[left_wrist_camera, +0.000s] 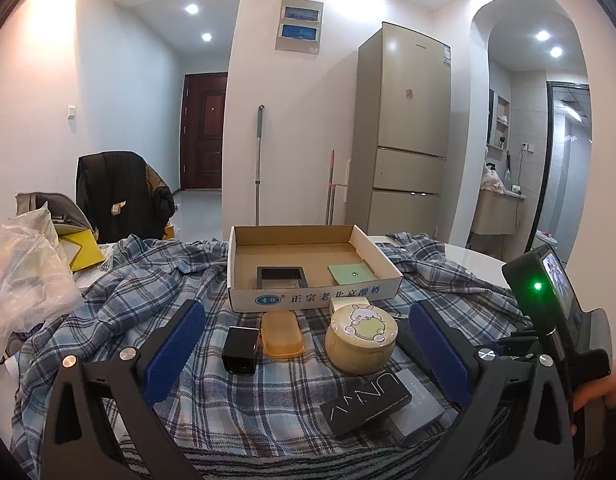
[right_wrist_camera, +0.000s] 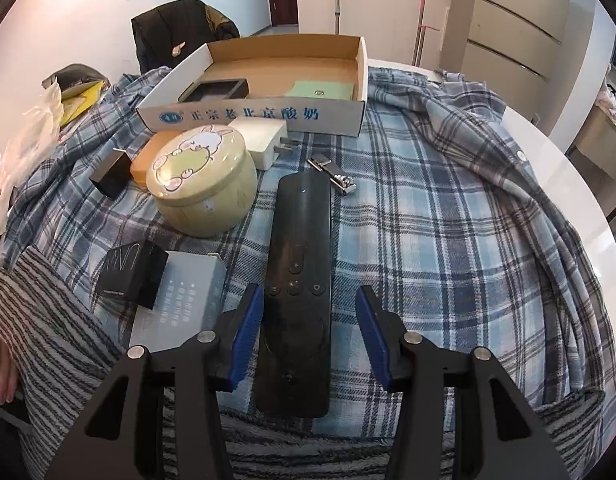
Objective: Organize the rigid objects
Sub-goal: 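Grasp the black remote with the right tool while the left tool grasps the black UNNY box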
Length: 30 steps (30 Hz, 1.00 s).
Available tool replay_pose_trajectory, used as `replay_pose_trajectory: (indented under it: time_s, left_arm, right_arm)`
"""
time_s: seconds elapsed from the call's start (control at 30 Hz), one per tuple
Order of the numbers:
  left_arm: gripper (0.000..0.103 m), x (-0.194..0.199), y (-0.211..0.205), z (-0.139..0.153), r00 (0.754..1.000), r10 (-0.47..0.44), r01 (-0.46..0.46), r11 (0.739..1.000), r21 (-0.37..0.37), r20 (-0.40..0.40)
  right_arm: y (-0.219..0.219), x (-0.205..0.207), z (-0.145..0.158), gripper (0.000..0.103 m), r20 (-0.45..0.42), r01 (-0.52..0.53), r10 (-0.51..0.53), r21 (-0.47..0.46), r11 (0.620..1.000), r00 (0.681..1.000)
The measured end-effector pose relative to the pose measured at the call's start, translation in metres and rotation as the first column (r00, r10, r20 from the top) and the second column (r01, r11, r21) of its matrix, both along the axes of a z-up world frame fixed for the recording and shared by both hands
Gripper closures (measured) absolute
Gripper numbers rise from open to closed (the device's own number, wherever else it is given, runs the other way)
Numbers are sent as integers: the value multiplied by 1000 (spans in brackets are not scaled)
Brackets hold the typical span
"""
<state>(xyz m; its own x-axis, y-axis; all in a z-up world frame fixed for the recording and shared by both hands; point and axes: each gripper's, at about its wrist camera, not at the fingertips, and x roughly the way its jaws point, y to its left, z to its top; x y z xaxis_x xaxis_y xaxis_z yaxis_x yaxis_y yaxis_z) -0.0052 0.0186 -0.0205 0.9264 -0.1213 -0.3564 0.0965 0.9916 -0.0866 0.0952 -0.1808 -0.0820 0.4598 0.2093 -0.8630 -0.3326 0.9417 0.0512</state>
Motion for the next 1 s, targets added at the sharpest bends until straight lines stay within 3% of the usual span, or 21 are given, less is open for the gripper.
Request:
replay_pose_trajectory:
  time_s: [0.13,0.2,0.63,0.7,0.73,0.87,1.0]
  left_arm:
    - [0,1,2,-2,1000,6,-6,1000,-9,-9]
    - [0,2,2,-3,1000,8,-8,1000,-11,-13]
    - [0,3,3,-3,1000,6,-6,1000,-17,-18]
    - [0,8,2,-3,996,-66,65,998,-17,-59]
    - [0,13,-1,-3,986,-128,129,992,-1,-103]
    - [0,21,-8,-7,962,-205,226,968,108,-178]
    - [0,36,-18,-20,891,-338,386,915,113,-304]
  right_arm:
    - [3,1,-4,58,-15,13,-13,-36,999,1000]
    - [4,1,-4,68,-20,6,-7,-29,1000,1000]
    - [-19,-15,14,68,27,56,-57,38,998,998]
    - [-22,-20,18,68,41,63,-65,45,997,997]
    - [-24,-22,21,68,49,65,-67,49,997,996]
    - [-32,-28,30,68,70,67,-72,67,996,995]
    - [-34,-29,31,68,75,69,-75,77,995,994]
